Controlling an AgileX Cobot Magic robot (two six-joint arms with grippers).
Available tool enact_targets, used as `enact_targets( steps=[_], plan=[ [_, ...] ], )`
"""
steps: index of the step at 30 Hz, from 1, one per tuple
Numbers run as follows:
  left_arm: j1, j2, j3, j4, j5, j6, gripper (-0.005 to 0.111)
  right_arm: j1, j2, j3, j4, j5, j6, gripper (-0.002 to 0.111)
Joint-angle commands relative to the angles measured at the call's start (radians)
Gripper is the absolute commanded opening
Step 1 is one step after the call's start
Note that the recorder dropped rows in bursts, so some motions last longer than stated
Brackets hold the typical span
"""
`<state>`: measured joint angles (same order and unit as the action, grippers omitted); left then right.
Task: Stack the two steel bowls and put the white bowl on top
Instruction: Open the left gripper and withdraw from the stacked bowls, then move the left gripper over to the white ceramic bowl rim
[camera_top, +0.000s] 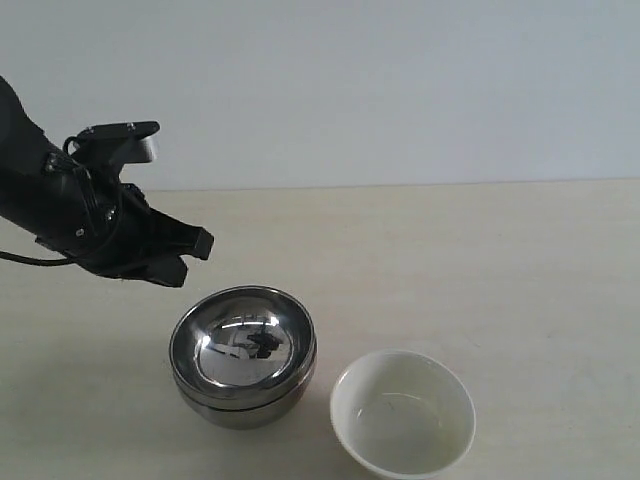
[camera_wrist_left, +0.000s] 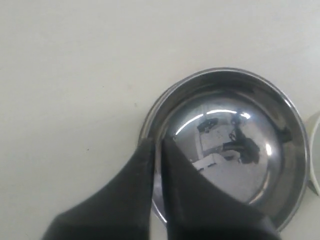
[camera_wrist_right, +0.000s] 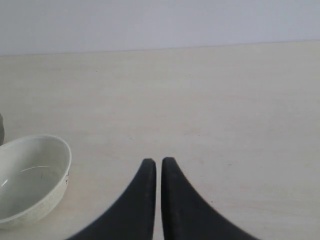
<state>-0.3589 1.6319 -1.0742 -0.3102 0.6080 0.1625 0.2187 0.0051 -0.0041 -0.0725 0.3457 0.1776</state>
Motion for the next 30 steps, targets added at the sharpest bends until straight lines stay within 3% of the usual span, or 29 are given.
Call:
enact_targets(
  steps=[1,8,14,17,23,30],
  plan=[
    [-0.001,-0.038,0.002,-0.019,0.028,0.043,0.011,-0.001,-0.005,0.004,-0.008,-0.004,-0.001,0.0],
    [-0.002,-0.038,0.002,-0.227,0.103,0.243,0.06,-0.001,-0.005,0.004,-0.008,-0.004,-0.001,0.0],
    [-0.005,-0.038,0.002,-0.274,0.119,0.27,0.055,-0.001,-0.005,0.004,-0.008,-0.004,-0.001,0.0],
    [-0.067,-0.038,0.002,-0.219,0.171,0.374,0.055,-0.001,-0.005,0.004,-0.008,-0.004,-0.001,0.0],
    [-0.221,-0.038,-0.004,-0.221,-0.035,0.494,0.057,-0.001,-0.005,0.004,-0.008,-0.004,-0.001,0.0],
    [-0.273,-0.019,-0.076,-0.207,-0.07,0.43,0.064,-0.001,-0.005,0.004,-0.008,-0.004,-0.001,0.0]
  ],
)
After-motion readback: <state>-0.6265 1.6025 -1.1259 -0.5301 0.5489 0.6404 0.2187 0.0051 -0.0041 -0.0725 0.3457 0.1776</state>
